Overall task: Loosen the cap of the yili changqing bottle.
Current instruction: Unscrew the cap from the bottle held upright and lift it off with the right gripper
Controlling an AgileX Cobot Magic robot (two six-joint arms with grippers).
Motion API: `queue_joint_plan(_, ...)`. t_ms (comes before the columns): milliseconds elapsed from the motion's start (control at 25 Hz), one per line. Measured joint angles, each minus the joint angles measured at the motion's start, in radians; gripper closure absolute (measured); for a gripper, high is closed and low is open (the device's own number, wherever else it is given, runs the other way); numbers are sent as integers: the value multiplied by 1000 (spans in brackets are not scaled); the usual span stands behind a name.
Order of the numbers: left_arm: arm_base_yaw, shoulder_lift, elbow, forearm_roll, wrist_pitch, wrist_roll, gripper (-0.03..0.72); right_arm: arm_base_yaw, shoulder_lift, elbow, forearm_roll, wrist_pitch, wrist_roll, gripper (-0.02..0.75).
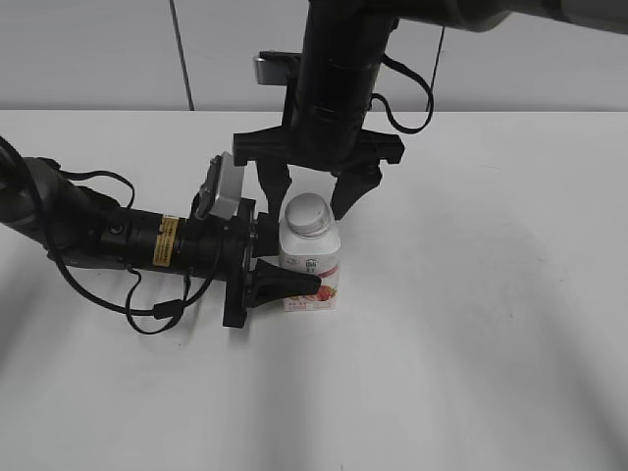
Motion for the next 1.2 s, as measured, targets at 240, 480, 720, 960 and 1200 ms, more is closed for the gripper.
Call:
queue_joint_plan(240,0,0,0,0,0,0,322,1,0,0,-7,0,-1,174)
queue_joint_plan(480,0,0,0,0,0,0,322,4,0,0,-9,0,-4,174)
queue_joint_plan(720,0,0,0,0,0,0,322,8,13,0,-9,0,-7,178)
queue_joint_plan(960,0,0,0,0,0,0,323,8,13,0,-20,5,-7,320)
queue_joint_plan(1200,0,0,0,0,0,0,323,8,13,0,-22,6,-23,328)
